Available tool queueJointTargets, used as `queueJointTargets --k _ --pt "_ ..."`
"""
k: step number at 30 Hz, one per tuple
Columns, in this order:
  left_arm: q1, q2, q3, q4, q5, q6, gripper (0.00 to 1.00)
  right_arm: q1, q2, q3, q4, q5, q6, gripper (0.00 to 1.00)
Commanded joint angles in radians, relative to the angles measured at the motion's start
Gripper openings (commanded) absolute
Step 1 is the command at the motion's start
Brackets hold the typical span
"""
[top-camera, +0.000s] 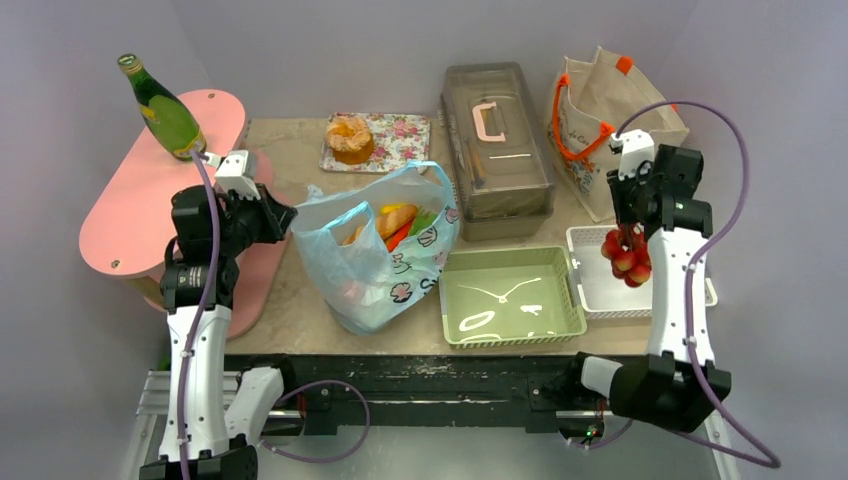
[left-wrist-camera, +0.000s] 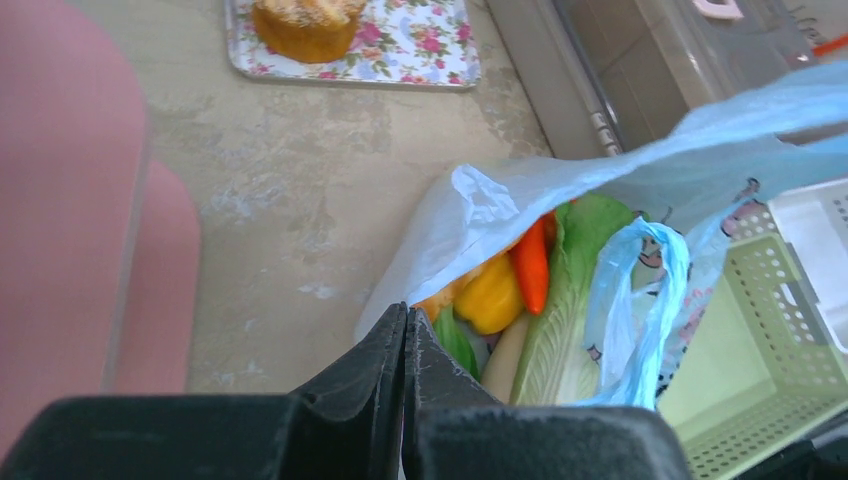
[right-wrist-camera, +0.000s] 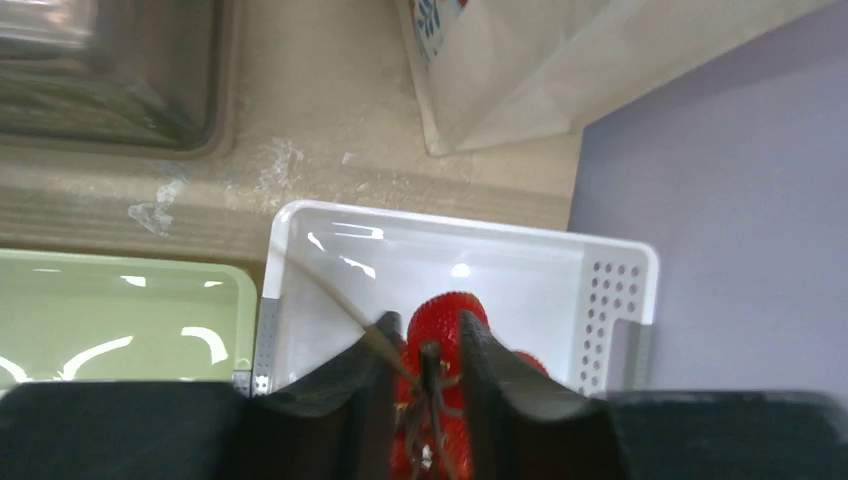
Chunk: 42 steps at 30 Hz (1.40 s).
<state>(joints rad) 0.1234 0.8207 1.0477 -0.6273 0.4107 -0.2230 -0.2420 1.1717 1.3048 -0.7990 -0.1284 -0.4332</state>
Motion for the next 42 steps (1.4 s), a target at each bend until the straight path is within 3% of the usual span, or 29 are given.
queueJointTargets --k 1,3,5,7,8,11,14,15,19,25,26,28,32,36,38,42 --pt "0.004 -0.028 -0.019 0.062 0.217 0.093 0.00 -0.005 0.068 0.009 0.039 0.075 -0.109 0.51" --pt "0.001 -0.046 -0.025 0.043 0.301 0.149 0.00 -0.006 0.083 0.086 -0.055 -0.016 -0.088 0.72" --pt "-0.003 -0.061 -0.029 0.012 0.392 0.214 0.00 0.009 0.070 0.150 -0.103 -0.187 -0.045 0.78" --pt "-0.003 -0.075 -0.028 -0.035 0.463 0.296 0.00 0.040 0.051 0.211 -0.156 -0.406 -0.029 0.78" --pt "-0.009 -0.082 -0.026 -0.062 0.488 0.335 0.00 0.078 0.034 0.225 -0.160 -0.496 -0.009 0.74" --pt "-0.045 -0.111 -0.030 -0.120 0.498 0.439 0.00 0.314 -0.030 0.204 -0.067 -0.605 0.097 0.49" --pt "-0.073 -0.122 -0.029 -0.177 0.498 0.528 0.00 0.589 -0.075 0.111 0.136 -0.553 0.229 0.20" --pt "-0.077 -0.123 -0.029 -0.189 0.499 0.553 0.00 0.683 -0.068 0.098 0.187 -0.507 0.244 0.15" --pt "-0.090 -0.131 -0.029 -0.217 0.490 0.646 0.00 0.961 0.055 0.109 0.319 -0.344 0.165 0.07" --pt "-0.143 -0.155 -0.040 -0.193 0.426 0.732 0.00 1.119 0.264 0.052 0.607 -0.153 0.110 0.05" --pt "-0.148 -0.159 -0.042 -0.177 0.401 0.725 0.00 1.127 0.308 0.054 0.611 -0.130 0.098 0.07" --pt "-0.148 -0.166 -0.049 -0.121 0.330 0.660 0.00 1.130 0.363 0.040 0.611 -0.092 0.063 0.20" --pt "-0.100 -0.142 -0.066 0.084 0.086 0.406 0.00 1.131 0.322 -0.083 0.662 -0.145 -0.022 0.69" --pt "-0.063 -0.061 -0.028 0.201 0.031 0.294 0.00 1.131 0.350 -0.097 0.642 -0.235 -0.099 0.83" --pt "-0.062 -0.033 -0.001 0.246 0.027 0.279 0.00 1.131 0.370 -0.081 0.596 -0.259 -0.148 0.97" --pt "-0.062 -0.039 0.035 0.204 0.135 0.379 0.00 1.159 0.283 -0.181 0.575 -0.284 -0.290 0.99"
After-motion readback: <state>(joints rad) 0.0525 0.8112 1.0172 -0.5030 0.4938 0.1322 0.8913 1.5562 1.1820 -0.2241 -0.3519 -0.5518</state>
